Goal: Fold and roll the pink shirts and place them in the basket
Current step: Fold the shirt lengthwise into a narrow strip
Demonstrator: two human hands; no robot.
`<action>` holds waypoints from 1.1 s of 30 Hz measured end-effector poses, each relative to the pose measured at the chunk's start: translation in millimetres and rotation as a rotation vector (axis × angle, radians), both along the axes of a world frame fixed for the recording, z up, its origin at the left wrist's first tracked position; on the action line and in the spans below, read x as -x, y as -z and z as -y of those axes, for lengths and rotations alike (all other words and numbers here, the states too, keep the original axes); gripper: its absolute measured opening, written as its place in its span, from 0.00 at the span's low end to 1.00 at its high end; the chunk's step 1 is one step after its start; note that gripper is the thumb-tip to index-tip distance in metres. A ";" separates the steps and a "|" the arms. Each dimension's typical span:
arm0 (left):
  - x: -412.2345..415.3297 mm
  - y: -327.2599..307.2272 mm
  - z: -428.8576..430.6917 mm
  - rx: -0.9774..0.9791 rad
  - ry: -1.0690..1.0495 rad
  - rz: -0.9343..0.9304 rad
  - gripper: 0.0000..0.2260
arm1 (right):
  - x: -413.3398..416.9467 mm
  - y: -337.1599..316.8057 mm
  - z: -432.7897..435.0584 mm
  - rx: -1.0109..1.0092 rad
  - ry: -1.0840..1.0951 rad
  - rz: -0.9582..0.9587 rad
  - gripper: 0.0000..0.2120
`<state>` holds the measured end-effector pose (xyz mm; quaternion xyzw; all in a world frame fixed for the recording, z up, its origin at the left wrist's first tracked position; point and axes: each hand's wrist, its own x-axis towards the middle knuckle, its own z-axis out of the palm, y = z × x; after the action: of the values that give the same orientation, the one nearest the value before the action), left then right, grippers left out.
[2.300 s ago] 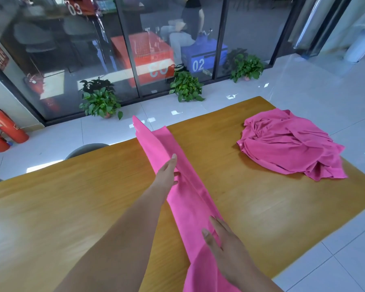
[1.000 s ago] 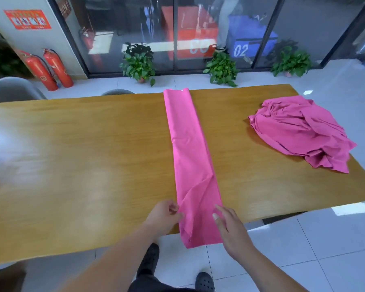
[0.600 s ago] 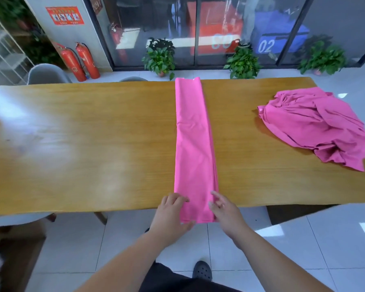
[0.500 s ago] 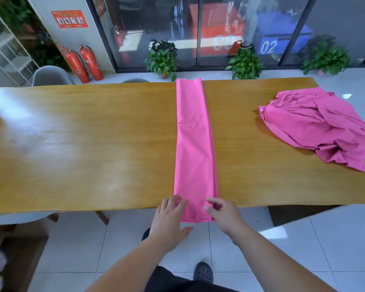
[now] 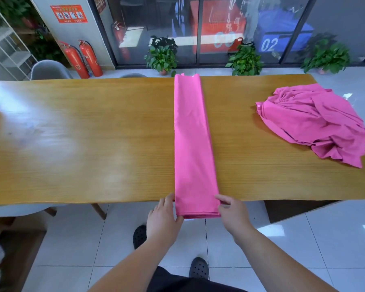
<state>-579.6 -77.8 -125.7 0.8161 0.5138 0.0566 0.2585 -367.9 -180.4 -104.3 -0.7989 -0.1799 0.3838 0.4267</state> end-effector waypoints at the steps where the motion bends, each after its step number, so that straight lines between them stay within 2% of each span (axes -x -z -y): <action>1: -0.1 -2.0 1.6 0.029 -0.012 0.000 0.24 | -0.5 5.4 3.5 0.039 0.010 -0.031 0.24; 4: -1.0 -4.7 3.7 0.119 -0.051 0.024 0.22 | 1.0 4.6 5.3 -0.003 0.020 -0.034 0.23; 7: -0.3 -2.9 5.1 0.208 -0.075 0.060 0.27 | 5.5 -2.8 10.2 -0.120 0.056 0.003 0.23; 13: -5.4 -6.5 7.9 0.352 -0.120 0.162 0.44 | 6.8 15.9 10.9 -0.010 0.155 -0.044 0.22; 19: -9.6 -0.9 7.5 0.572 -0.225 0.372 0.50 | 7.3 20.1 12.0 0.052 0.122 0.043 0.20; 22: -7.6 -2.0 3.9 0.715 -0.278 0.534 0.49 | 3.6 24.0 15.4 0.021 0.087 0.013 0.20; 25: -6.0 -0.7 -0.9 0.827 -0.342 0.626 0.44 | 0.0 24.2 16.8 -0.047 0.059 -0.118 0.22; 31: -12.6 3.1 -9.5 0.797 -0.441 0.727 0.32 | -10.1 17.6 18.4 -0.125 -0.040 -0.261 0.19; 33: -13.9 -0.3 -12.5 0.818 -0.453 0.771 0.31 | -15.0 17.0 15.8 -0.142 -0.039 -0.297 0.18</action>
<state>-565.6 -65.3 -125.4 0.4414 0.5243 0.1998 0.7002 -352.9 -196.2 -121.3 -0.6978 -0.1569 0.4921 0.4963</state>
